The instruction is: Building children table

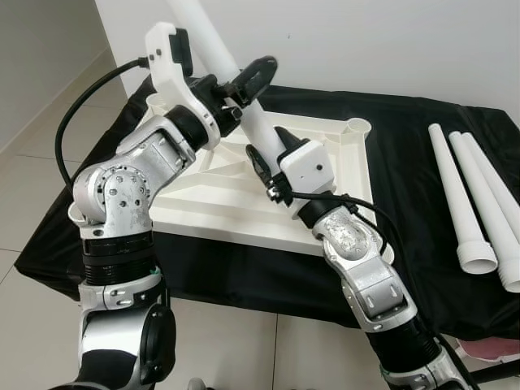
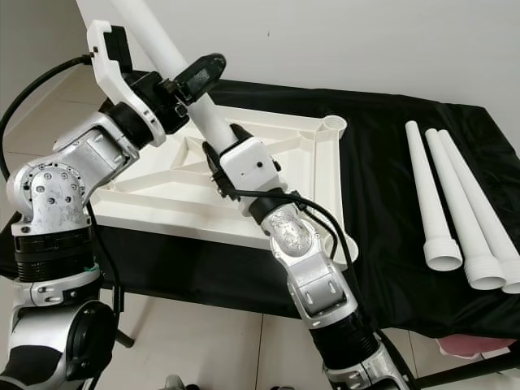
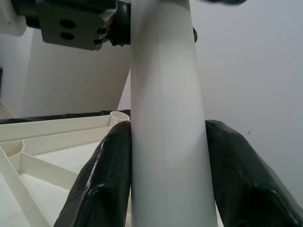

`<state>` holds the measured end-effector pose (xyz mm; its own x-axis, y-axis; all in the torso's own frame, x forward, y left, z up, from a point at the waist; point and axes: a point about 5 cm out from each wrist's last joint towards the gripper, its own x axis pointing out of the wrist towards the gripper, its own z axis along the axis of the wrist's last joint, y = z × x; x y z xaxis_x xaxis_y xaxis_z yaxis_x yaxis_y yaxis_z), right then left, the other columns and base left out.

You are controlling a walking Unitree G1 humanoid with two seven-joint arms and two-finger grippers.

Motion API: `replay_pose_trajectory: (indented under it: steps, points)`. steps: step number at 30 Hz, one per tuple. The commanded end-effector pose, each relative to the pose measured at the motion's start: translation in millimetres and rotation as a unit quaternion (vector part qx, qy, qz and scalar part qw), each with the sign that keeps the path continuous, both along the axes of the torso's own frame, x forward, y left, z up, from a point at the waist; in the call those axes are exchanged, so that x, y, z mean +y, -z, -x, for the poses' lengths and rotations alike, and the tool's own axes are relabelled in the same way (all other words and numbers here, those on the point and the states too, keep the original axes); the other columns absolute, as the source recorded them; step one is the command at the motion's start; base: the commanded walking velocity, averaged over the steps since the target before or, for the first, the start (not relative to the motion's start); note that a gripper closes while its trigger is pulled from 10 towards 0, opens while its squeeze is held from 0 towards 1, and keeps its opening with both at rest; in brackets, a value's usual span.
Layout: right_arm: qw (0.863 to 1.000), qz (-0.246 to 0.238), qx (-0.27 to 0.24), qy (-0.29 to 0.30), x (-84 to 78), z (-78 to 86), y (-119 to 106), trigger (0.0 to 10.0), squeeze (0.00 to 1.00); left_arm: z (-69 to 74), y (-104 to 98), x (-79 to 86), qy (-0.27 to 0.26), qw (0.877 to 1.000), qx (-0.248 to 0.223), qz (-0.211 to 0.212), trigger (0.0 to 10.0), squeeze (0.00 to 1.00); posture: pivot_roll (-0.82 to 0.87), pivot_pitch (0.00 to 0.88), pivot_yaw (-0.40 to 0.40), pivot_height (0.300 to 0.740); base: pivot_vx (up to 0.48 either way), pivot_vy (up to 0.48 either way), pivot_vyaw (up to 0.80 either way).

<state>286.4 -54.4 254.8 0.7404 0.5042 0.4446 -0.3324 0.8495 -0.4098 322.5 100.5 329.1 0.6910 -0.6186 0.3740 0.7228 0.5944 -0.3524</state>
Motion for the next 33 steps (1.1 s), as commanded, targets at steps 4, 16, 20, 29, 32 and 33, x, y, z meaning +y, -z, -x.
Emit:
replay_pose_trajectory:
  steps: [4,16,20,29,32,33]
  points:
    - [0.999,-0.006,0.023,0.035,-3.1,-8.1,2,10.0,0.00,6.3,3,-7.1,0.012,0.999,-0.013,-0.034,0.0,0.00,-0.02,0.075,0.016,0.740,0.000,0.000,0.00]
    - [0.993,-0.023,0.097,0.059,-4.7,-24.9,5,10.0,1.00,25.7,-6,-25.7,0.036,0.989,-0.117,-0.087,0.0,0.00,-0.03,0.054,0.010,0.740,0.000,0.000,0.00]
    - [0.990,-0.027,0.124,0.062,-4.7,-27.3,5,10.0,0.00,35.2,-9,-33.9,0.042,0.974,-0.182,-0.130,0.0,0.00,-0.03,0.049,0.008,0.740,0.000,0.000,0.00]
    - [0.990,-0.021,0.131,0.053,-0.5,-27.1,2,10.0,0.00,40.8,-7,-43.2,0.045,0.959,-0.221,-0.171,0.0,0.00,-0.04,0.045,0.015,0.740,0.000,0.000,0.00]
    - [0.991,-0.018,0.122,0.048,1.3,-25.5,-1,10.0,0.00,41.8,-6,-45.2,0.050,0.957,-0.224,-0.177,0.0,0.00,-0.04,0.045,0.016,0.740,0.000,0.000,0.00]
    - [0.991,-0.018,0.122,0.048,1.3,-25.5,-1,10.0,0.00,41.8,-6,-45.2,0.050,0.957,-0.224,-0.177,0.0,0.00,-0.04,0.045,0.016,0.740,0.000,0.000,0.00]
